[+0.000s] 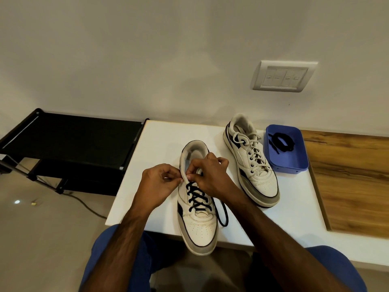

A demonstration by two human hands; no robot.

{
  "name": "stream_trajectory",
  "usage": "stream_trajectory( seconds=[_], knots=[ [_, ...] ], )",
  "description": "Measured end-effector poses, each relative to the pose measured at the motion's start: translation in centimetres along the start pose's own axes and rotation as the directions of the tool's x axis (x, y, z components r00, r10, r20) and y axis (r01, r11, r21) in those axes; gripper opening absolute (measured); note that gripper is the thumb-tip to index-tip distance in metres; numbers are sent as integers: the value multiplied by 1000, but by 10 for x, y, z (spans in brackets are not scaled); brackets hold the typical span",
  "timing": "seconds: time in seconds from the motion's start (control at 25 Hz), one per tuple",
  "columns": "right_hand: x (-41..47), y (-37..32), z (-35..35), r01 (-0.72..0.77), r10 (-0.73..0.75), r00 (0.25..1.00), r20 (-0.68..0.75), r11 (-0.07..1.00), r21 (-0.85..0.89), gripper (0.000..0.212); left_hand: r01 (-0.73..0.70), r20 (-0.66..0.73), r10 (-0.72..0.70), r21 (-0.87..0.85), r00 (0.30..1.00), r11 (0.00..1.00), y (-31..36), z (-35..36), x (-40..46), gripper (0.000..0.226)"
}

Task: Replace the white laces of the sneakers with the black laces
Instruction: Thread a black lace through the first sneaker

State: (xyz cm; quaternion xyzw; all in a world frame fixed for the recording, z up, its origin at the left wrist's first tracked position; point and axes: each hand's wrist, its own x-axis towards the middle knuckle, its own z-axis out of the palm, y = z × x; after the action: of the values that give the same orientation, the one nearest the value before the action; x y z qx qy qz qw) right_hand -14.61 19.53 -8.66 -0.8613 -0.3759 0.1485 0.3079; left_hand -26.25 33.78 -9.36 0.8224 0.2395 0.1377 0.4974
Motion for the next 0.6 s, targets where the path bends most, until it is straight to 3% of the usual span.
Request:
stream_trajectory(
  seconds=[0.16,0.24,0.4,0.6],
  knots=[
    [-9,3,-2,-12,13,997,-71,1000,16,3,-147,35,143,208,989,967,3,-2,0,17],
    [-13,5,-3,-2,5,996,-87,999,37,9,-166,97,147,241,984,956,4,-3,2,17],
    [-18,2,-2,-1,1,994,-107,1000,2,31,-98,125,76,180,989,979,7,-7,4,19],
    [-17,-2,5,-40,34,985,-169,999,-32,29,-67,70,70,-39,995,997,15,-21,3,19]
  ],
)
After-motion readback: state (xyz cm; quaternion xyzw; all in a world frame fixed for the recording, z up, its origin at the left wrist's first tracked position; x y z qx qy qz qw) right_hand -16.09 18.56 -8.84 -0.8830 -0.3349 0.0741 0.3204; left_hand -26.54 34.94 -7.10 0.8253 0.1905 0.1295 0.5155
